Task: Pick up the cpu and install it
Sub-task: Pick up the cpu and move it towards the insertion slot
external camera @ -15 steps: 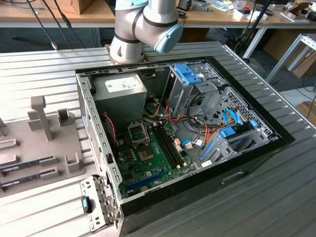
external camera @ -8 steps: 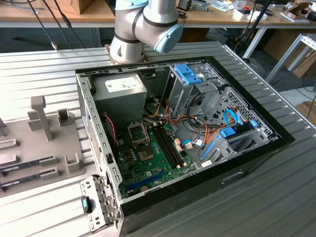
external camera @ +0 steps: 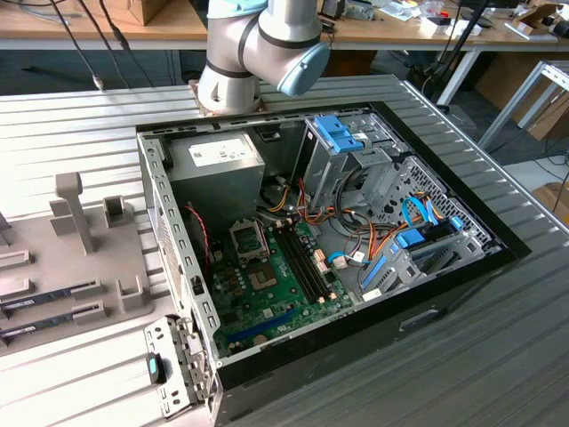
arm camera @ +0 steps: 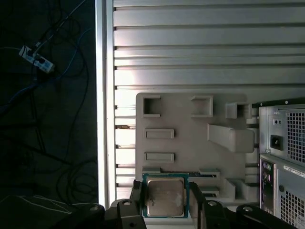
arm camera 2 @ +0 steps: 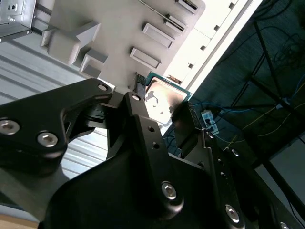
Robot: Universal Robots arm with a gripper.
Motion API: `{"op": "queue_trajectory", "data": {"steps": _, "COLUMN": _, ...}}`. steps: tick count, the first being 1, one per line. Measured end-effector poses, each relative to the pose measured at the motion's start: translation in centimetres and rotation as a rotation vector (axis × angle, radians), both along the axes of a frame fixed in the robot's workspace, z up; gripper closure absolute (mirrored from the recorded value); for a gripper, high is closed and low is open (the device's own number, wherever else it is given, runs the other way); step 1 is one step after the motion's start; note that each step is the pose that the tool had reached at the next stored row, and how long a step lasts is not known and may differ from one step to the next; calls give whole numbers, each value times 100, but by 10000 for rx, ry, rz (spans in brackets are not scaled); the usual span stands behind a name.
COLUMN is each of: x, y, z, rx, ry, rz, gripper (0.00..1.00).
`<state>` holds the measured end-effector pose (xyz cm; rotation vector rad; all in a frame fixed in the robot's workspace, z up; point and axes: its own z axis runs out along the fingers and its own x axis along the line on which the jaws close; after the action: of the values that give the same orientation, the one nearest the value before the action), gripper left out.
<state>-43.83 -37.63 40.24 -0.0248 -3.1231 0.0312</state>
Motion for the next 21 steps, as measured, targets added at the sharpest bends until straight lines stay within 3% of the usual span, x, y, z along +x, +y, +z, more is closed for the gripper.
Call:
{"op": "queue_trajectory", "data": {"steps": 4, "x": 56, "y": 0, "z": 0, "rx": 0, "ry": 0, "rz": 0, "gripper": 53}}
{"op": "queue_trajectory", "data": {"steps": 6, "x": 211, "y": 0, "z": -1, "rx": 0, "ry": 0, "rz": 0, "gripper": 53}}
{"op": "queue_trajectory", "data": {"steps": 9, "x": 283, "y": 0, "z": -1, "rx": 0, "ry": 0, "rz": 0, "gripper": 53}}
{"op": "queue_trajectory", "data": {"steps": 21, "x": 368, "y": 0, "z": -2, "rx": 0, "ry": 1, "rz": 0, "gripper": 53}}
